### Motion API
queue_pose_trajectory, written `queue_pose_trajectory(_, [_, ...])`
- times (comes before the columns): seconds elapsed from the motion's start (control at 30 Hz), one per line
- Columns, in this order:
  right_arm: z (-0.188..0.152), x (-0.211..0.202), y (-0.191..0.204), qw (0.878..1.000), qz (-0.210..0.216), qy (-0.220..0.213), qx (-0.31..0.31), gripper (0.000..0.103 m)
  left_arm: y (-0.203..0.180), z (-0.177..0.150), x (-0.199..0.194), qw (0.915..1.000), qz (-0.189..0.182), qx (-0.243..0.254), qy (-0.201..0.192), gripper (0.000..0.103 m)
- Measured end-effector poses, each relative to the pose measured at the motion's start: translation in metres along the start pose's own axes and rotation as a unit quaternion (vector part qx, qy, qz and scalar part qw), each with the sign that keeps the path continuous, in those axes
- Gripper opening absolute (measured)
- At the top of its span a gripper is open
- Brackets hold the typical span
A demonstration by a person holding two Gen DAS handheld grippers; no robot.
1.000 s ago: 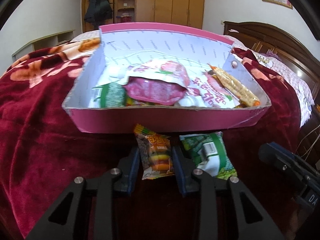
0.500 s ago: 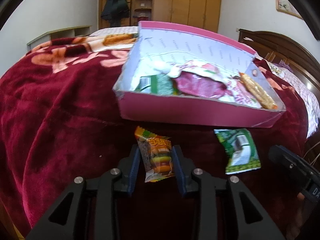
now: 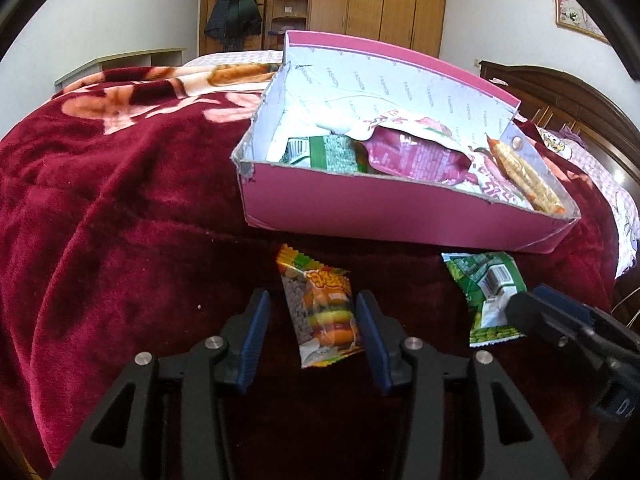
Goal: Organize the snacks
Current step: 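Grasp the gummy candy packet with the left gripper while the right grasps the green snack bag, then lift the gummy candy packet with the left gripper while the right lifts the green bag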
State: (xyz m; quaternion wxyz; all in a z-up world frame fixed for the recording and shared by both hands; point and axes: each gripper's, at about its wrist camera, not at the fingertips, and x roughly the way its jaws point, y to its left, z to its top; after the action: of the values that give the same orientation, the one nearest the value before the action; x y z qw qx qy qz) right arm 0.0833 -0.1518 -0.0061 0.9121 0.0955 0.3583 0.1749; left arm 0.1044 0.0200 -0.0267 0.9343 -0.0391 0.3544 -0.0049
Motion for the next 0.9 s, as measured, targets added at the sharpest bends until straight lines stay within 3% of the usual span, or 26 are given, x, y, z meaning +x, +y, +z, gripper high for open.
queue_pose_trajectory(0.17, [0.0, 0.011, 0.007, 1.0, -0.011, 0.006, -0.007, 0.072, 0.003, -0.001, 0.002, 1.0, -0.007, -0.006, 0.0, 0.05])
queue_pose_trajectory(0.73, [-0.007, 0.015, 0.017, 0.998, -0.057, -0.02, -0.022, 0.073, 0.011, -0.001, 0.005, 0.9994, -0.027, -0.023, -0.003, 0.05])
queue_pose_trajectory(0.9, [-0.005, 0.021, 0.012, 0.998, -0.061, -0.007, -0.012, 0.073, 0.011, -0.001, 0.005, 0.9994, -0.027, -0.023, -0.003, 0.05])
